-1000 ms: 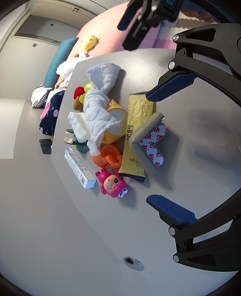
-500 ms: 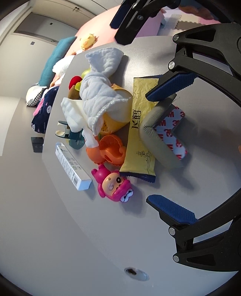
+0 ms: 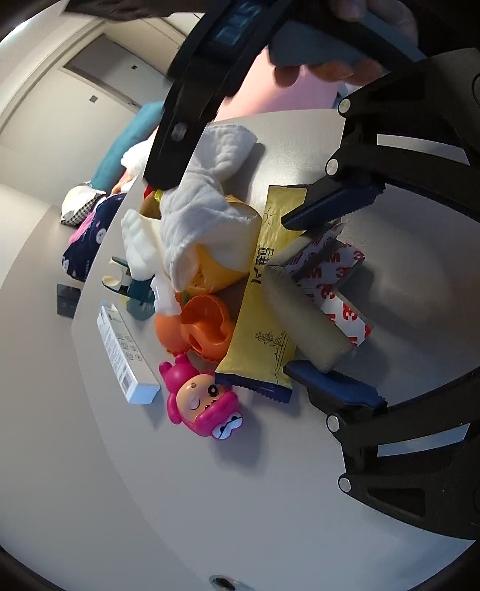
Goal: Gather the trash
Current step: 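Grasp the grey foam corner with the left tool while the right tool grasps the white towel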
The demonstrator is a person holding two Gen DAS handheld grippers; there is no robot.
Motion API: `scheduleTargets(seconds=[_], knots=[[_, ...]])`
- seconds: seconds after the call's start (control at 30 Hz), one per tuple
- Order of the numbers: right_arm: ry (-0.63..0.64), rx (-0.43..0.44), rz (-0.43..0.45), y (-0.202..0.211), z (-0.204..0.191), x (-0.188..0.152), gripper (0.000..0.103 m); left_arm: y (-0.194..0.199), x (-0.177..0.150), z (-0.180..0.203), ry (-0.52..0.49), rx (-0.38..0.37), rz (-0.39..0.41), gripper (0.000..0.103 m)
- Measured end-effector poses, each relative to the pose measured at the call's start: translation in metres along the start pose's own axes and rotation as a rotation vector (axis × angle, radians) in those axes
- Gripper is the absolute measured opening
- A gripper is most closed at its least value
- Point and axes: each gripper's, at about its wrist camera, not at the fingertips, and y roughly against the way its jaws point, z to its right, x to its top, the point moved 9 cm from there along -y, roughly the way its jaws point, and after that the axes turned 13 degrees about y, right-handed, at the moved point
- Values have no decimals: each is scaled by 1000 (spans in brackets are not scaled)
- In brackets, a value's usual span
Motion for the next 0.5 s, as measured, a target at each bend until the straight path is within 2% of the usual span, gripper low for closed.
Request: scheduleTargets(seconds=[0.17, 0.33, 0.4, 0.5], knots=[[33, -1, -51, -18, -7, -4, 100, 4, 0, 3, -10, 4, 25, 64], [-16, 57, -81, -29, -6, -12, 72, 10, 5, 4, -25, 23, 51, 63], [-40, 79, -71, -27, -5, -10, 55, 13, 8, 3, -17, 20, 56, 63], [-37, 64, -46, -17, -2, -7, 44, 20, 11, 3, -17, 15, 68, 63]])
